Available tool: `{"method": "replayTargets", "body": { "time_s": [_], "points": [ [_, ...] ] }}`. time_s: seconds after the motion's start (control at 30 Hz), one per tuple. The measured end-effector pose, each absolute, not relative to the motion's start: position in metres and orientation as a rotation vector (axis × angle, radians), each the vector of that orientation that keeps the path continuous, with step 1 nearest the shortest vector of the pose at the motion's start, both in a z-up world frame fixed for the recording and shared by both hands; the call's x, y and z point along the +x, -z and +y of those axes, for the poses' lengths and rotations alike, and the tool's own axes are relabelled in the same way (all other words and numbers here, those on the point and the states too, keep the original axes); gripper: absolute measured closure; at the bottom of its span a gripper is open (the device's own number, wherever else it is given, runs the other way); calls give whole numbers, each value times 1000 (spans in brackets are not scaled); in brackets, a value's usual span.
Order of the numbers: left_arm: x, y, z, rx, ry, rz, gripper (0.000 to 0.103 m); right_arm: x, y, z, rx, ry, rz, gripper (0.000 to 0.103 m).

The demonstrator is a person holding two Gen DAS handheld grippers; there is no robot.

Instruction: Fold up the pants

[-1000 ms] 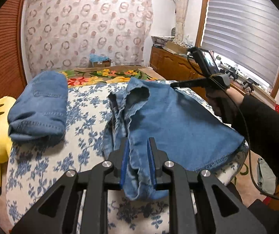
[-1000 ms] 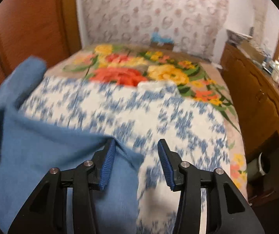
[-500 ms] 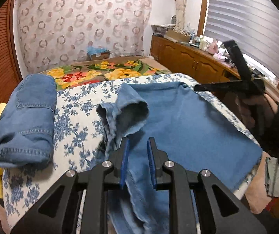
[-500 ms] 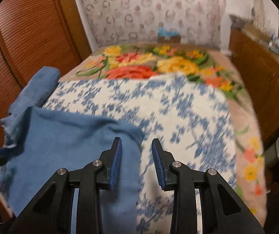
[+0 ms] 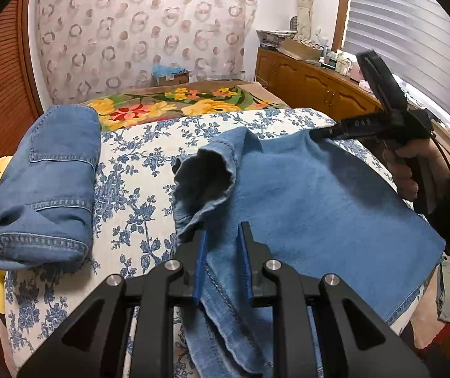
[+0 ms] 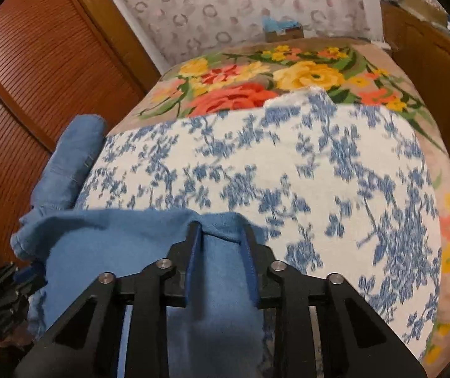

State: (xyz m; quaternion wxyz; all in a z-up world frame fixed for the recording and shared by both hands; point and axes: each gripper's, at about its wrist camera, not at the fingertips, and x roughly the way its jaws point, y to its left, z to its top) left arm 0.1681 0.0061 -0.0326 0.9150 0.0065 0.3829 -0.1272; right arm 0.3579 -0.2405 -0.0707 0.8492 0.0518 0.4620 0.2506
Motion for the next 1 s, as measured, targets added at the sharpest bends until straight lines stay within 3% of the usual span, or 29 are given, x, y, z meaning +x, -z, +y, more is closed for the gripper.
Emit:
{"method": "replayTargets", "body": {
  "time_s": [0.2, 0.63, 0.77, 0.83, 1.0],
  "points": [
    [167, 37, 11, 2, 265, 797, 85, 356, 41, -239, 111, -484, 792, 103],
    [155, 18, 24, -23, 254, 736, 85, 294, 6, -254, -24, -451, 714, 102],
    [146, 10, 22, -27, 264, 712, 85, 253, 7, -258, -82, -452, 694, 93],
    [139, 7, 18, -28, 277, 701, 85, 234, 10, -262, -82, -455, 694, 77],
    [123, 5, 0, -13, 316, 690, 85, 193, 26, -272, -101, -442, 702, 61]
  ]
}}
